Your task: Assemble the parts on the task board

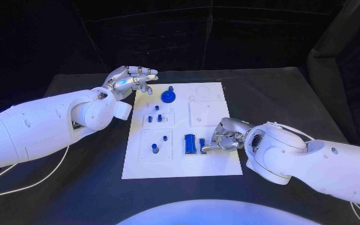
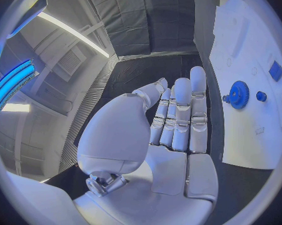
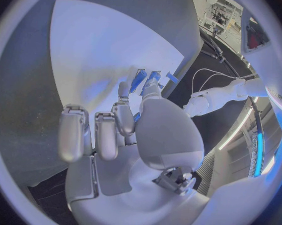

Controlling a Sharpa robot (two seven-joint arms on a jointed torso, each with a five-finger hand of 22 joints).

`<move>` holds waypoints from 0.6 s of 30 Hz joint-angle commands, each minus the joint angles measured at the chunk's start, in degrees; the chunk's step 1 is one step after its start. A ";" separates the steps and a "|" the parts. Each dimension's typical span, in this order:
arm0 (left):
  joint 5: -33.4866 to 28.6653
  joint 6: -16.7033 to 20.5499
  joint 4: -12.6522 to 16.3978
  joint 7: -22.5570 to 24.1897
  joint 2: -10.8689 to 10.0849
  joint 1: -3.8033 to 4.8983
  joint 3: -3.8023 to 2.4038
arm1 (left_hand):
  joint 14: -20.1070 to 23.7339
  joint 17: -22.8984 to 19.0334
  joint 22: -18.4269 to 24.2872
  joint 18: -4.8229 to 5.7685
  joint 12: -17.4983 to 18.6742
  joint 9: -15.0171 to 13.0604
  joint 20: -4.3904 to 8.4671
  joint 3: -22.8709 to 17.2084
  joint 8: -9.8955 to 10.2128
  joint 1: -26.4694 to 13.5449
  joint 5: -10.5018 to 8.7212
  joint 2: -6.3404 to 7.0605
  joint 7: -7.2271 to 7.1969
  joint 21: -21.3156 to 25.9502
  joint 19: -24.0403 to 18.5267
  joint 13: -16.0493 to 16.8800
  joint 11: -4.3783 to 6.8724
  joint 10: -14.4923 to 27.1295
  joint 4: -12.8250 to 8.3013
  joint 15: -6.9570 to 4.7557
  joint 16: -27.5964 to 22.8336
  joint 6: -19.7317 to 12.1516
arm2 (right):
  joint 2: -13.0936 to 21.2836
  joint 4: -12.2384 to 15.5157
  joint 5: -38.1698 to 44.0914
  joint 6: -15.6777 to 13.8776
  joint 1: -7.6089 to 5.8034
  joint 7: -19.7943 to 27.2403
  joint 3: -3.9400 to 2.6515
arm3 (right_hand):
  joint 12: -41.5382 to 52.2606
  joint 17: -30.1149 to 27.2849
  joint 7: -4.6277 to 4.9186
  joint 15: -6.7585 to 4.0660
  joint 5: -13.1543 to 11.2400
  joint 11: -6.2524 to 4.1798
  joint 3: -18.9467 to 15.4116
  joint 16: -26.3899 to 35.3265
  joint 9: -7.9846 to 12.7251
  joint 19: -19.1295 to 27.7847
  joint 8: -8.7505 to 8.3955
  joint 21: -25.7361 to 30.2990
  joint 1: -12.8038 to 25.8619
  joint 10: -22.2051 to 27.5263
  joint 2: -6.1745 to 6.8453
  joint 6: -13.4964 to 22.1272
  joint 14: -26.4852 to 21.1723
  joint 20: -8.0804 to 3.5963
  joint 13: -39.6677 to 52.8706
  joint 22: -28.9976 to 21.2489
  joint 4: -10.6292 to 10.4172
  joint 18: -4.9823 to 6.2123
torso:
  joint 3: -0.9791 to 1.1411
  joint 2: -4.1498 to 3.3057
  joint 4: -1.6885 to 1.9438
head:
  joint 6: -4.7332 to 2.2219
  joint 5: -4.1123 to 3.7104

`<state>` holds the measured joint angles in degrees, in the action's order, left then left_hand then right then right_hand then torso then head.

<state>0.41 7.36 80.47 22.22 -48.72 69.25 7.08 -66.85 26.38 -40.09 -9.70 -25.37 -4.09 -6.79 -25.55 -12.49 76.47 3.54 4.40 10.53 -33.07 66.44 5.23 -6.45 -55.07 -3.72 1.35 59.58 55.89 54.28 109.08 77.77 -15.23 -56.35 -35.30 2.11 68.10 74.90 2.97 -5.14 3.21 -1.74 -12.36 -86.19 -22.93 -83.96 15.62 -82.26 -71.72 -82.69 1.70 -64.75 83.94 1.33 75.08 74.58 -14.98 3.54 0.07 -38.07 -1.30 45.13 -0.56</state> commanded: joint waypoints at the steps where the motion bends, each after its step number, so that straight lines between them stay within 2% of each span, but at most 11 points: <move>1: -0.05 -0.68 -0.02 0.11 0.10 0.07 -0.03 | 0.42 -0.05 0.04 -0.73 -0.35 0.08 -0.26 0.03 -0.20 -0.34 0.19 -0.24 0.04 0.38 -0.21 -0.05 -0.04 0.37 -0.39 0.15 0.16 -0.50 | -0.02 -0.08 -0.76 3.31 -0.05 2.22 0.00 | -0.11 7.62 -0.08 0.16 -0.18 0.39 -0.27 0.36 -0.12 0.28 0.09 0.31 0.12 0.19 0.21 0.54 4.53 0.02 0.48 0.03 0.18 -0.37 | -0.06 -0.03 0.11 | -0.06 -0.16; 7: -0.04 -0.66 0.05 0.09 0.08 0.07 -0.03 | 0.42 -0.05 0.04 -0.73 -0.35 0.08 -0.26 0.03 -0.20 -0.34 0.19 -0.24 0.04 0.38 -0.21 -0.05 -0.04 0.37 -0.39 0.15 0.16 -0.50 | -0.47 -0.89 -0.47 3.47 -0.05 2.06 0.00 | -0.01 7.70 -0.09 0.16 0.00 0.40 -0.08 0.33 -0.33 0.26 0.14 0.28 -1.25 0.16 -0.21 0.53 4.54 0.04 0.58 0.11 0.81 -0.38 | -0.09 -0.11 0.24 | -0.05 -0.14; 10: -0.04 -0.62 0.06 0.10 0.04 0.07 -0.03 | 0.42 -0.05 0.04 -0.73 -0.35 0.08 -0.26 0.03 -0.20 -0.34 0.19 -0.24 0.04 0.38 -0.21 -0.05 -0.04 0.37 -0.39 0.15 0.16 -0.50 | -0.94 -1.35 -0.03 3.30 -0.05 1.84 0.01 | -0.03 7.71 -0.08 0.16 0.18 0.40 -0.02 0.33 -0.42 0.26 0.17 0.29 -1.71 0.17 -0.46 0.51 4.55 0.04 0.58 0.12 1.05 -0.38 | -0.04 -0.11 0.05 | 0.04 0.12; 18: -0.04 -0.60 0.10 0.11 -0.01 0.08 -0.03 | 0.42 -0.05 0.04 -0.73 -0.35 0.08 -0.26 0.03 -0.20 -0.34 0.19 -0.24 0.04 0.38 -0.21 -0.05 -0.04 0.37 -0.39 0.15 0.16 -0.50 | -1.98 -2.74 1.44 2.03 -0.04 0.87 0.01 | 0.07 7.75 -0.09 0.16 0.73 0.38 0.08 0.31 -0.61 0.22 0.25 0.25 -2.41 0.13 -1.15 0.42 4.56 0.04 0.66 0.21 1.44 -0.40 | -0.03 -0.09 0.07 | 0.31 0.14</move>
<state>0.41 7.34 80.51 22.15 -48.72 69.25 7.08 -66.85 26.38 -40.09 -9.70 -25.37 -4.10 -6.79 -25.55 -12.48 76.47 3.54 4.40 10.53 -33.07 66.44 5.24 -6.45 -55.07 -3.72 1.35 59.58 55.89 52.32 106.55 78.02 -12.84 -56.35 -34.11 2.11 68.09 74.90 2.78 -5.12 3.72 -1.72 -12.23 -86.19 -23.50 -83.96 15.62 -82.26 -73.61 -82.67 0.72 -64.57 83.94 1.33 75.08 74.74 -13.75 3.54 0.02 -38.20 -1.18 45.35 -0.41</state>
